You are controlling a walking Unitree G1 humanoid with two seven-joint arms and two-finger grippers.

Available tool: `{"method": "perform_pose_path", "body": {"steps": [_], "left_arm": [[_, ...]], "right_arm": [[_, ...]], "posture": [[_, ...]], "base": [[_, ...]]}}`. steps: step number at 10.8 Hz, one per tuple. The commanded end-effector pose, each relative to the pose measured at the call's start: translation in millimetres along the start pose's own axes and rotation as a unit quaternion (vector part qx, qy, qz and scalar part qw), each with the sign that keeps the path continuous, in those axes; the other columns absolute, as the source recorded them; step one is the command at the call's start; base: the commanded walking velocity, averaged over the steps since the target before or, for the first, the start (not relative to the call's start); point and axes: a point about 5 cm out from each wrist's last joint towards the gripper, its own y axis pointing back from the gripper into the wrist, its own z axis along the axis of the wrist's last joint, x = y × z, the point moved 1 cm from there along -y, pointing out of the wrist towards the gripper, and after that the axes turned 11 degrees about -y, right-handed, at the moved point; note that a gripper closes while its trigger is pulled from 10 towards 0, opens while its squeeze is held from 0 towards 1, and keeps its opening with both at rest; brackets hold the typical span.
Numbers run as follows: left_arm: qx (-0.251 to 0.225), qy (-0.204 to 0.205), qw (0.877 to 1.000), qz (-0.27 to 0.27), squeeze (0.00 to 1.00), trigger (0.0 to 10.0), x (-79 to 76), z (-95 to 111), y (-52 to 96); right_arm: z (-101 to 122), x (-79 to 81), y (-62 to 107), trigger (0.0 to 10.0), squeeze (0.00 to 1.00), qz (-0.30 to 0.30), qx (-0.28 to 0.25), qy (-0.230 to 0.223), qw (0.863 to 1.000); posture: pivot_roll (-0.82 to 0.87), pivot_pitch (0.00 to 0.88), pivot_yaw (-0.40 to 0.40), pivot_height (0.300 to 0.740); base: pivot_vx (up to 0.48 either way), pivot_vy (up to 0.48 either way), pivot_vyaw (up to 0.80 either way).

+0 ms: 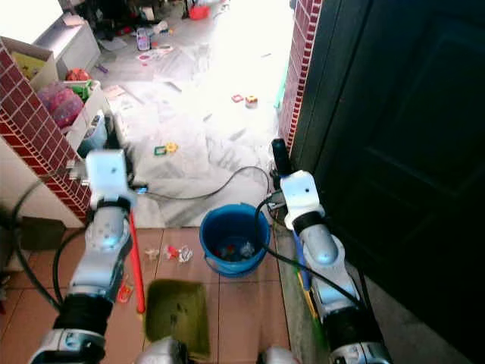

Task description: Sweep floor

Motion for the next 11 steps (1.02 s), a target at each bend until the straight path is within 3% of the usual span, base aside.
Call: {"method": "perform_pose_path", "body": {"steps": [1, 3, 11], "left_arm": [[0.021, 0.024, 0.999, 0.019, 0.00, 10.0, 0.4, -7, 1.2], [0.018, 0.038, 0.999, 0.016, 0.00, 10.0, -11.5, -9, 0.7], [0.018, 0.038, 0.999, 0.016, 0.00, 10.0, -11.5, -9, 0.7]], "right_arm": [[6, 2.2, -2.9, 10.0, 0.00, 0.010, -0.008, 0.005, 1.000], [6, 0.6, -1.3, 10.0, 0.00, 0.007, -0.010, 0.004, 1.000], [6, 0.6, -1.3, 10.0, 0.00, 0.007, -0.010, 0.004, 1.000]], "posture": [[-0.12, 0.056, 0.014, 0.740], [-0.13, 0.056, 0.021, 0.740], [-0.13, 0.056, 0.021, 0.740]], "base": [[0.000, 0.000, 0.00], [0.000, 0.000, 0.00], [0.000, 0.000, 0.00]]}}
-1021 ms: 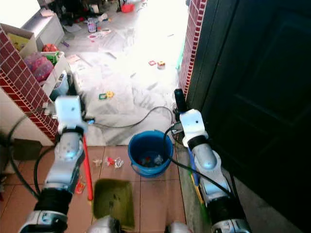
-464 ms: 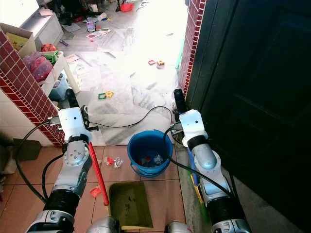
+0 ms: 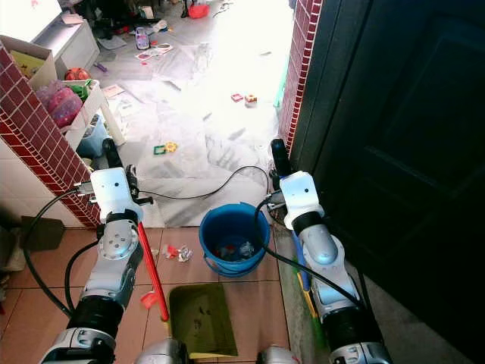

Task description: Sweep floor

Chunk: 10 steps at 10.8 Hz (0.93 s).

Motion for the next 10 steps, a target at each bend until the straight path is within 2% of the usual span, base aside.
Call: {"method": "perform_pose_path", "body": {"steps": [1, 2, 4, 7, 10], "left_arm": [[-0.022, 0.001, 1.000, 0.008, 0.00, 10.0, 2.0, 10, -4.8], [-0.022, 0.001, 1.000, 0.008, 0.00, 10.0, 2.0, 10, -4.8], [-0.005, -0.017, 0.999, -0.032, 0.00, 10.0, -22.1, 9, -4.7], [-0.003, -0.018, 0.999, -0.043, 0.00, 10.0, -27.0, 9, -4.3], [0.006, -0.026, 0.998, -0.051, 0.00, 10.0, -24.3, 0, 2.1]], "right_arm": [[6, 0.3, -1.3, 10.0, 0.00, 0.006, -0.012, 0.005, 1.000], [6, 0.3, -1.3, 10.0, 0.00, 0.006, -0.012, 0.005, 1.000], [4, 7.9, -1.7, 10.0, 0.00, 0.011, -0.011, -0.014, 1.000], [3, 6.4, -0.4, 10.0, 0.00, 0.006, -0.009, -0.013, 1.000], [1, 11.9, -4.1, 10.0, 0.00, 0.004, -0.009, -0.023, 1.000]], "posture": [[-0.13, 0.056, 0.021, 0.740], [-0.13, 0.056, 0.021, 0.740], [-0.12, 0.060, 0.035, 0.740], [-0.12, 0.052, 0.046, 0.740], [-0.11, 0.037, 0.051, 0.740]], "base": [[0.000, 0.000, 0.00], [0.000, 0.000, 0.00], [0.000, 0.349, 0.00], [0.000, 0.434, 0.00], [0.000, 0.480, 0.00]]}}
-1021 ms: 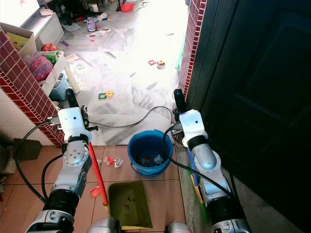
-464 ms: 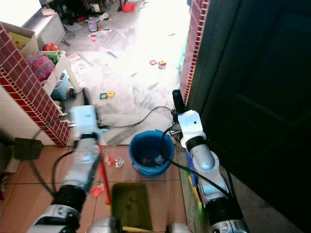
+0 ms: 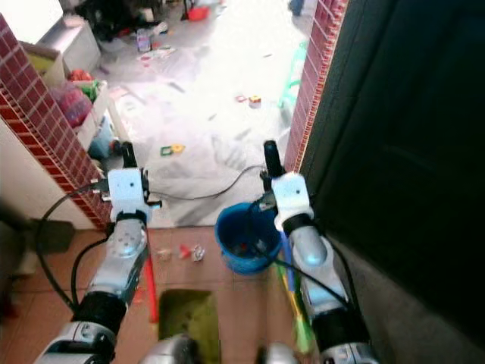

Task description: Sweep floor

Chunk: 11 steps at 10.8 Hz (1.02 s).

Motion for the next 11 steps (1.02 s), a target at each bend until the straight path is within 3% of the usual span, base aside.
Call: {"method": "perform_pose_path", "body": {"steps": [1, 3, 4, 7, 9, 10, 11], "left_arm": [[-0.009, 0.004, 1.000, -0.011, 0.00, 10.0, -3.6, 6, 1.0], [-0.002, 0.025, 0.999, -0.037, 0.00, 10.0, -11.3, 8, 4.6], [0.002, 0.055, 0.997, -0.057, 0.00, 10.0, -13.9, 10, 9.9], [-0.034, 0.032, 0.993, -0.107, 0.00, 10.0, 0.8, 7, 21.2], [-0.045, 0.053, 0.997, -0.045, 0.00, 10.0, 13.5, 8, 23.1], [-0.051, 0.012, 0.999, 0.014, 0.00, 10.0, 29.2, 3, 24.4], [-0.029, 0.022, 0.998, 0.046, 0.00, 10.0, 37.3, -2, 23.5]], "right_arm": [[2, 2.2, -2.3, 10.0, 0.00, 0.003, -0.006, -0.001, 1.000], [3, 3.8, -6.0, 10.0, 0.00, 0.003, -0.008, -0.009, 1.000], [4, 4.1, -7.2, 10.0, 0.00, 0.004, -0.009, -0.010, 1.000], [4, 4.7, -8.9, 10.0, 0.00, 0.005, -0.009, -0.012, 1.000], [6, 10.6, -12.9, 10.0, 0.00, 0.000, -0.016, -0.029, 0.999], [7, 14.8, -15.6, 10.0, 0.00, 0.006, -0.019, -0.033, 0.999], [8, 17.6, -17.0, 10.0, 0.00, 0.012, -0.020, -0.035, 0.999]], "posture": [[-0.10, 0.034, 0.051, 0.740], [-0.10, 0.028, 0.052, 0.740], [-0.10, 0.030, 0.051, 0.740], [-0.09, 0.025, 0.062, 0.740], [-0.09, 0.021, 0.057, 0.740], [-0.07, 0.024, 0.033, 0.740], [-0.06, 0.028, 0.026, 0.740]], "base": [[0.000, 0.480, 0.00], [0.000, 0.480, 0.00], [0.000, 0.480, 0.00], [0.000, 0.480, 0.00], [0.000, 0.480, 0.00], [0.000, 0.442, 0.00], [0.000, 0.356, 0.00]]}}
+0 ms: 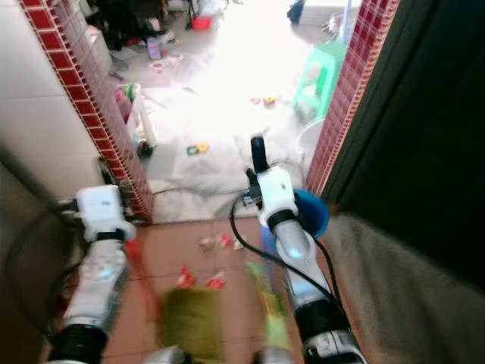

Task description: Sweep floor

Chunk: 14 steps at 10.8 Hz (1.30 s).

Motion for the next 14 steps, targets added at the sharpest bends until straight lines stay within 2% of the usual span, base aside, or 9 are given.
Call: {"method": "perform_pose_path", "body": {"steps": [1, 5, 8, 11, 12, 14], "left_arm": [[-0.017, 0.013, 1.000, 0.015, 0.00, 10.0, 2.0, 12, -2.9], [-0.061, 0.027, 0.998, -0.020, 0.00, 10.0, -12.3, 42, -2.7], [-0.097, 0.027, 0.995, -0.010, 0.00, 10.0, -5.0, 67, -9.9], [-0.094, -0.024, 0.995, 0.016, 0.00, 10.0, 14.1, 49, -15.4], [-0.065, -0.035, 0.997, 0.034, 0.00, 10.0, 20.4, 33, -19.3], [-0.045, -0.038, 0.997, 0.043, 0.00, 10.0, 21.4, 15, -22.5]], "right_arm": [[5, -3.8, -1.8, 10.0, 0.00, 0.000, -0.009, 0.016, 1.000], [4, -8.5, -0.5, 10.0, 0.00, -0.011, -0.008, 0.021, 1.000], [-1, -12.3, 2.6, 10.0, 0.00, -0.017, 0.007, 0.038, 0.999], [-1, -10.9, 1.5, 10.0, 0.00, -0.016, 0.010, 0.036, 0.999], [-5, -10.3, 2.7, 10.0, 0.00, -0.013, 0.025, 0.039, 0.999], [-7, -8.8, 1.4, 10.0, 0.00, -0.008, 0.038, 0.034, 0.999]], "posture": [[-0.06, 0.031, 0.021, 0.740], [-0.06, 0.044, 0.038, 0.740], [-0.05, 0.054, 0.033, 0.740], [-0.06, 0.068, 0.028, 0.740], [-0.06, 0.070, 0.028, 0.740], [-0.08, 0.071, 0.031, 0.740]], "base": [[0.000, 0.364, 0.00], [0.000, 0.407, 0.00], [0.000, 0.464, 0.00], [0.000, 0.000, 0.00], [0.000, 0.000, 0.00], [0.000, 0.000, 0.00]]}}
